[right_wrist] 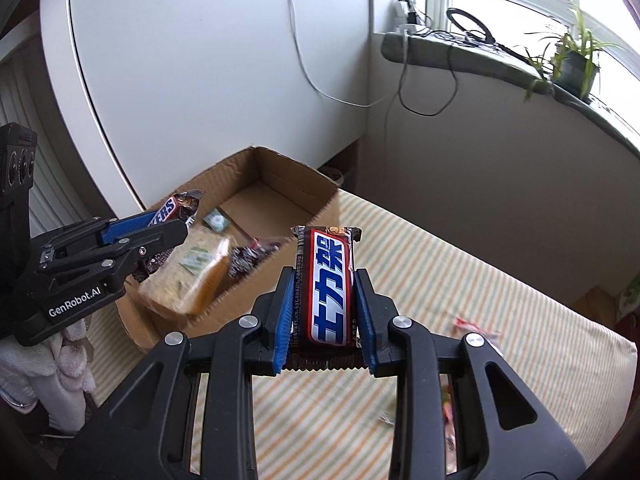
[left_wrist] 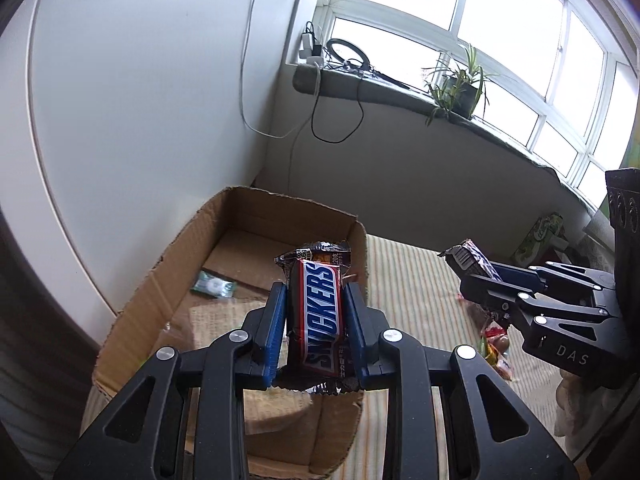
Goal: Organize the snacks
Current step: 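Carry both Snickers bars into the cardboard box and open both grippers, then move both tools back to the remaining candies on the bed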
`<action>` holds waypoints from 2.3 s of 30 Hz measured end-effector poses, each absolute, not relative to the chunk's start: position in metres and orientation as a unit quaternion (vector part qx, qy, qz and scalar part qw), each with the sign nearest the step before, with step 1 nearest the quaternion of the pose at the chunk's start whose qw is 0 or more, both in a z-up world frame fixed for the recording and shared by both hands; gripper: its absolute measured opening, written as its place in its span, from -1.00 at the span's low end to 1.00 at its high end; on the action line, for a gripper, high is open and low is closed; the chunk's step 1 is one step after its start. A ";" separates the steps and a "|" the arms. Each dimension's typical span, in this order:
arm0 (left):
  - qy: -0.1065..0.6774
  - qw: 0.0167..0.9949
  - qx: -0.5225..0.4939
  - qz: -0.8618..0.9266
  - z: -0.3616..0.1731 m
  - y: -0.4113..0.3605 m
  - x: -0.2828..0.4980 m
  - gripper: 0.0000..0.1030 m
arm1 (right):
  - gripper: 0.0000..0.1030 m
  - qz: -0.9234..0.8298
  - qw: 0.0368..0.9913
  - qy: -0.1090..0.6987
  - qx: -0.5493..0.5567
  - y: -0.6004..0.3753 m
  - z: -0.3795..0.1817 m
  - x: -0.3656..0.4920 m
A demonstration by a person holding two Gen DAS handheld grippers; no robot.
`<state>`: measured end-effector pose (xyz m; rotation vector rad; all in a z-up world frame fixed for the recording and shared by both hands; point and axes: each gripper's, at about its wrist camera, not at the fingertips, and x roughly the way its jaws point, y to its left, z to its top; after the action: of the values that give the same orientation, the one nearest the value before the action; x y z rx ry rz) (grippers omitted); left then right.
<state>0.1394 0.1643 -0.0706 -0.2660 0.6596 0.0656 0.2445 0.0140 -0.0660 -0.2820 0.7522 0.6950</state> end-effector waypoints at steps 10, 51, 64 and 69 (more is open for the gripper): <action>0.331 0.931 -0.145 0.050 -0.078 0.198 0.150 -0.47 | -0.42 0.355 0.848 0.365 -0.149 0.071 -0.073 0.261; 0.328 0.929 -0.155 0.076 -0.072 0.202 0.145 -0.29 | 0.19 0.345 0.854 0.361 -0.144 0.063 -0.064 0.261; 0.318 0.936 -0.148 0.041 -0.064 0.160 0.136 -0.29 | 0.75 0.283 0.888 0.348 -0.103 -0.045 -0.050 0.246; 0.319 0.937 -0.145 0.007 -0.065 0.132 0.135 -0.29 | 0.75 0.246 0.900 0.352 -0.071 -0.103 -0.050 0.249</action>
<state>0.1351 0.1316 -0.0655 -0.2955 0.6520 0.0148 0.2491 -0.1034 -0.0503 -0.1465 0.7285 0.5087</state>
